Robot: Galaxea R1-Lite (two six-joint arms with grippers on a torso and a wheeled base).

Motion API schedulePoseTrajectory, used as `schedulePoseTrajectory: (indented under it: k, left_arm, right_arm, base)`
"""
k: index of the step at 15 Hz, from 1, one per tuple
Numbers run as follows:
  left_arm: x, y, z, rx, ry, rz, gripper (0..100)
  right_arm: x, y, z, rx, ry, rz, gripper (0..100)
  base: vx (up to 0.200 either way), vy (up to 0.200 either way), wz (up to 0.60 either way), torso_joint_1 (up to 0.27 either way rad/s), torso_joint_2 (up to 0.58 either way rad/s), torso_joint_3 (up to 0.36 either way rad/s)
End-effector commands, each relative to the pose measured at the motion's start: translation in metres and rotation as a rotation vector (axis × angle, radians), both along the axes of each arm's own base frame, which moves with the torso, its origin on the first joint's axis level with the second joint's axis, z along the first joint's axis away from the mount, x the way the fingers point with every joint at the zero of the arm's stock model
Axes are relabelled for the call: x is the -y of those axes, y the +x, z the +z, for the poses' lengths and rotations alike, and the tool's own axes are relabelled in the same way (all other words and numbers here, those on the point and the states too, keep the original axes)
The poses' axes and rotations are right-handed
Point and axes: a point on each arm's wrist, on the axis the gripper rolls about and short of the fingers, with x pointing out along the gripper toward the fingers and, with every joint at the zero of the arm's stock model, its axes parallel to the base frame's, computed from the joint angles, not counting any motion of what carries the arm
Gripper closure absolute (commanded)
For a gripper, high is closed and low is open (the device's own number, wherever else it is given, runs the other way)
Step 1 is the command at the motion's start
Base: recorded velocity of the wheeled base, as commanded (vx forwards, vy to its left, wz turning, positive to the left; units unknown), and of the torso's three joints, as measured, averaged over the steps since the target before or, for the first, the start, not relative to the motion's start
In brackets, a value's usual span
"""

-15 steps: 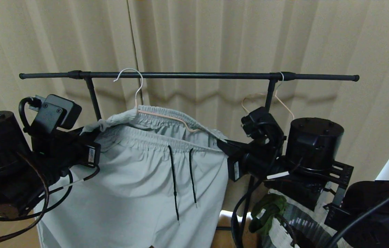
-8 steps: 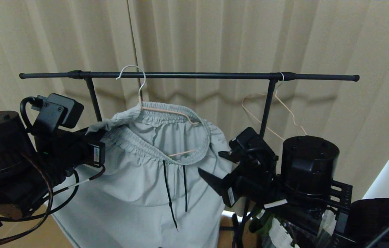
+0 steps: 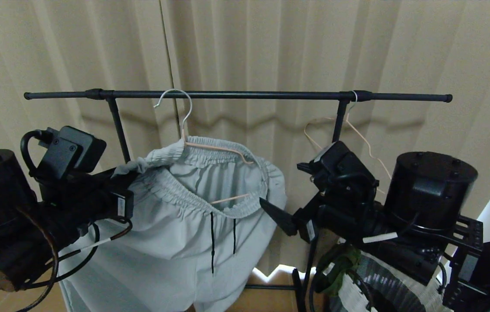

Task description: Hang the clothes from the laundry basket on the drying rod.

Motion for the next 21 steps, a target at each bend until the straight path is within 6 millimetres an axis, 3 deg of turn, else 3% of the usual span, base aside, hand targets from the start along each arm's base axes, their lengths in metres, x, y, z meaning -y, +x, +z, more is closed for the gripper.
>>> schedulePoseTrajectory:
  k: [1, 3, 6, 21]
  left_arm:
    - [-0.002, -0.018, 0.003, 0.026, 0.005, -0.047, 100]
    - [0.0, -0.024, 0.004, 0.038, 0.015, -0.089, 100]
    - [0.013, -0.03, 0.004, 0.04, 0.012, -0.175, 100]
    - [0.022, -0.036, 0.005, 0.055, -0.003, -0.263, 100]
  right_arm:
    - [0.0, 0.011, 0.016, 0.065, 0.014, -0.02, 0]
    - [-0.006, 0.017, 0.025, 0.106, 0.013, -0.017, 0]
    - [-0.012, 0.024, 0.02, 0.119, -0.02, -0.011, 0]
    - [-0.027, 0.019, 0.004, 0.086, -0.049, 0.036, 0]
  base:
    - [0.0, 0.0, 0.0, 0.0, 0.0, 0.0]
    - [0.0, 0.0, 0.0, 0.0, 0.0, 0.0]
    - [0.0, 0.0, 0.0, 0.0, 0.0, 0.0]
    - [0.0, 0.0, 0.0, 0.0, 0.0, 0.0]
